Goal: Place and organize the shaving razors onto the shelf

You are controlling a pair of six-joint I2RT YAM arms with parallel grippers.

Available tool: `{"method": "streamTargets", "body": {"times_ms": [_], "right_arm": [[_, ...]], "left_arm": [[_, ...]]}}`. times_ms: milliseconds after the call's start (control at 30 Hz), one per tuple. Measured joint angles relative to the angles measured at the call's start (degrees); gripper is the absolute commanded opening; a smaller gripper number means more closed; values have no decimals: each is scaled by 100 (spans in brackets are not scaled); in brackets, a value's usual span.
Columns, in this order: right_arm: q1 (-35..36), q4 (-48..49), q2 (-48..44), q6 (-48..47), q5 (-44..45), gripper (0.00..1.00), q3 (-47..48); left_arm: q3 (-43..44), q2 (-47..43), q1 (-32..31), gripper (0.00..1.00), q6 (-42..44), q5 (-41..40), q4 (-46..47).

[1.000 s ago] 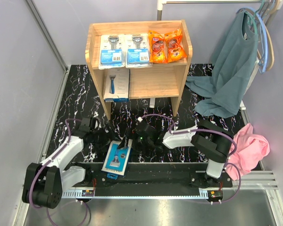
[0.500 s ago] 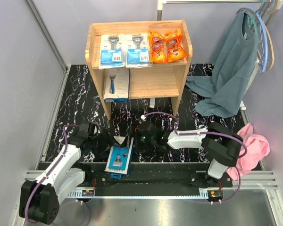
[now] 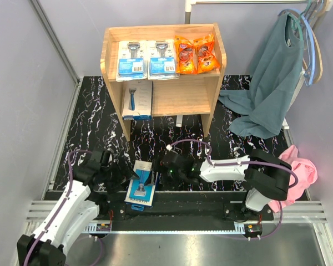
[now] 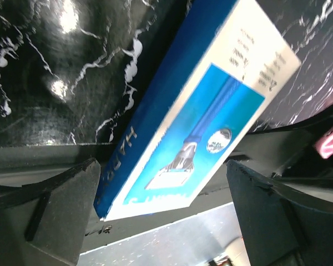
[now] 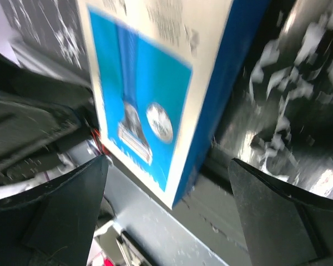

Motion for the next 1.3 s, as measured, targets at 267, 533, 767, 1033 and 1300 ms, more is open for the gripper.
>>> {"method": "streamTargets", "body": {"times_ms": [267,533,767,1033,1300], "right_arm": [[234,476,243,376,-238,99,-299],[361,1744,903,658,-660,79,-374],[332,2549,1062,887,-612,31,-717],[321,2345,164,739,-332,23,-841],[323,1650,-787,262,-164,22,-841]], "left_arm": [[-192,-157,-566,99,-326,-138,-107],[-612,-254,-822,99,-730,-136,105],[-682,-907,-857,99,-1032,-195,122],[-299,-1231,-859,99,-1180,-507,7],[343,-1482,-861,99,-1115,-916,131]]}}
